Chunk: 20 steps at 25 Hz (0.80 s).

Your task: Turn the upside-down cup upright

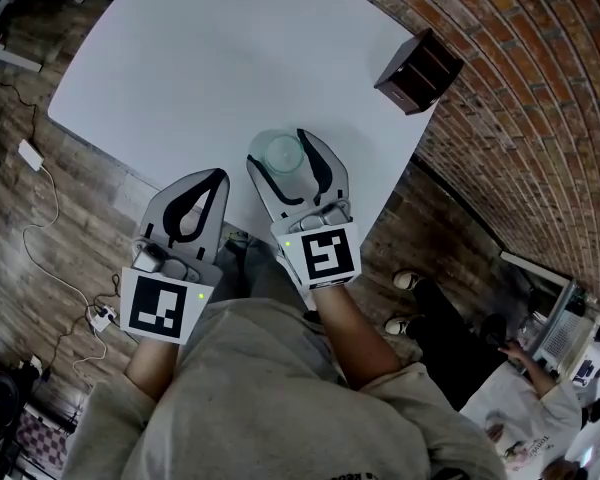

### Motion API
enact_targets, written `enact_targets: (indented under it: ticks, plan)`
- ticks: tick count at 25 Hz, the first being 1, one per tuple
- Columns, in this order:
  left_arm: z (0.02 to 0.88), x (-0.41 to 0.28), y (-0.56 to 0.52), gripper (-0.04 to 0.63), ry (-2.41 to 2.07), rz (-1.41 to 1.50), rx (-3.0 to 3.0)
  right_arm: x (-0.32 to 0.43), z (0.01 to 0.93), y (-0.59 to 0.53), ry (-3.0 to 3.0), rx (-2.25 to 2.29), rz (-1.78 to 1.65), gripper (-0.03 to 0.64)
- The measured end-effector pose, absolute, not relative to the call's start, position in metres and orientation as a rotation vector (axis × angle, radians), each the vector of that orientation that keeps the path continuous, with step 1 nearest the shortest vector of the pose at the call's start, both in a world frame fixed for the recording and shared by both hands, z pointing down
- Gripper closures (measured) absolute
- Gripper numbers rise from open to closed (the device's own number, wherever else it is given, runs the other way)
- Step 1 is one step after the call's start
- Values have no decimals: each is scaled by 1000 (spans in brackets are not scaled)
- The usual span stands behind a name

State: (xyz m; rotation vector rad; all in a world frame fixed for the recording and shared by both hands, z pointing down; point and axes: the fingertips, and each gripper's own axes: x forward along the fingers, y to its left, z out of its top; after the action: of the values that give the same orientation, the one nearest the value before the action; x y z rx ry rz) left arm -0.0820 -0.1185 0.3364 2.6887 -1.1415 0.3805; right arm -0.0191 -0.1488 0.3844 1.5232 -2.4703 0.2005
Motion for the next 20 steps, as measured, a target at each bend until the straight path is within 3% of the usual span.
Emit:
enact_targets:
  ticks: [20]
  plan:
    - [335,-84,-113,586,-1139,398,2701,0,371,-143,-2813,1697,968,312]
